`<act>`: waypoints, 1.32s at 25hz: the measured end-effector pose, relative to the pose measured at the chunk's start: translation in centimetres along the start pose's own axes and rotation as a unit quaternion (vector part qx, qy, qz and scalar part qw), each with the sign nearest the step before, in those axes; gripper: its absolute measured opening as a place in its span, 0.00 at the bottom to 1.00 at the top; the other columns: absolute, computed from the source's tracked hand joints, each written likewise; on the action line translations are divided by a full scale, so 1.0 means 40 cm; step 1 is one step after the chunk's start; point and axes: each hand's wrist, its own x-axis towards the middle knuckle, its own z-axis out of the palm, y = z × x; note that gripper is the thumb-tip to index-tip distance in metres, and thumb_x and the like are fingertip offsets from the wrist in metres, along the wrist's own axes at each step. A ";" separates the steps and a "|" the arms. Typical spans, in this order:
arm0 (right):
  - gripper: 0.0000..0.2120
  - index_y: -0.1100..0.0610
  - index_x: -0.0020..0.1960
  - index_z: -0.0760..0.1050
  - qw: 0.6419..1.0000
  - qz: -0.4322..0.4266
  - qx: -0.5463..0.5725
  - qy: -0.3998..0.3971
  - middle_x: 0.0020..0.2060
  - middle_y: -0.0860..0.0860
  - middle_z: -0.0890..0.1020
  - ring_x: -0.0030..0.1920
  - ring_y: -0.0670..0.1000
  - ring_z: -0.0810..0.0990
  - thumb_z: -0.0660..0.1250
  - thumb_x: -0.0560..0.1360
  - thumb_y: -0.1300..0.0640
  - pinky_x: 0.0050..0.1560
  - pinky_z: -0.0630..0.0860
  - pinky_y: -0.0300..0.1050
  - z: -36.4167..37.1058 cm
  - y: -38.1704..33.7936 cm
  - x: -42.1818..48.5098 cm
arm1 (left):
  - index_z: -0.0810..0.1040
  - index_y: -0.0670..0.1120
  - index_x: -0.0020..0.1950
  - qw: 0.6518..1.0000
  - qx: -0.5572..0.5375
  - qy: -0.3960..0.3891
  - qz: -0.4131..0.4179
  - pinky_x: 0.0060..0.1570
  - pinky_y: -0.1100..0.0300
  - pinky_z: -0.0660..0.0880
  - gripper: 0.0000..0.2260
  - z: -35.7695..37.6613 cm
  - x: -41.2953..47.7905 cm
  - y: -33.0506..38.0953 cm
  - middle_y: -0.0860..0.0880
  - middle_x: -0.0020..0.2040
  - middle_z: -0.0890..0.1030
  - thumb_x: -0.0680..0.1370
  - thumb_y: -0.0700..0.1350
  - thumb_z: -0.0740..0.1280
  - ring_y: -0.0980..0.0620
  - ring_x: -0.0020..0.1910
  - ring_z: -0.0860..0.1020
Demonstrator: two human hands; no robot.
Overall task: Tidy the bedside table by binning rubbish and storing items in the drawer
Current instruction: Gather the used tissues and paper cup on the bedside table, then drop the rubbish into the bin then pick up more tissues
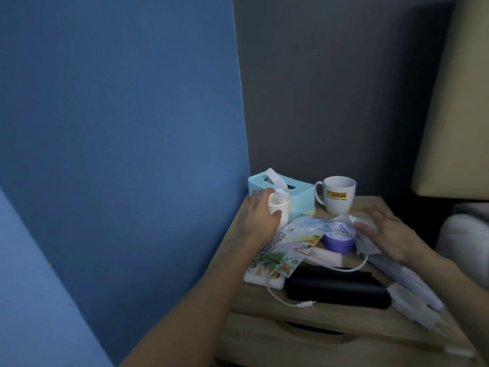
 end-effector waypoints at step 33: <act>0.44 0.55 0.76 0.44 0.961 0.019 -0.160 -0.226 0.77 0.58 0.46 0.75 0.62 0.41 0.66 0.69 0.50 0.70 0.51 0.67 0.050 -0.213 -0.310 | 0.50 0.44 0.78 0.930 0.103 -0.352 0.000 0.74 0.43 0.57 0.32 -0.016 -0.333 0.090 0.43 0.79 0.47 0.77 0.41 0.62 0.41 0.78 0.46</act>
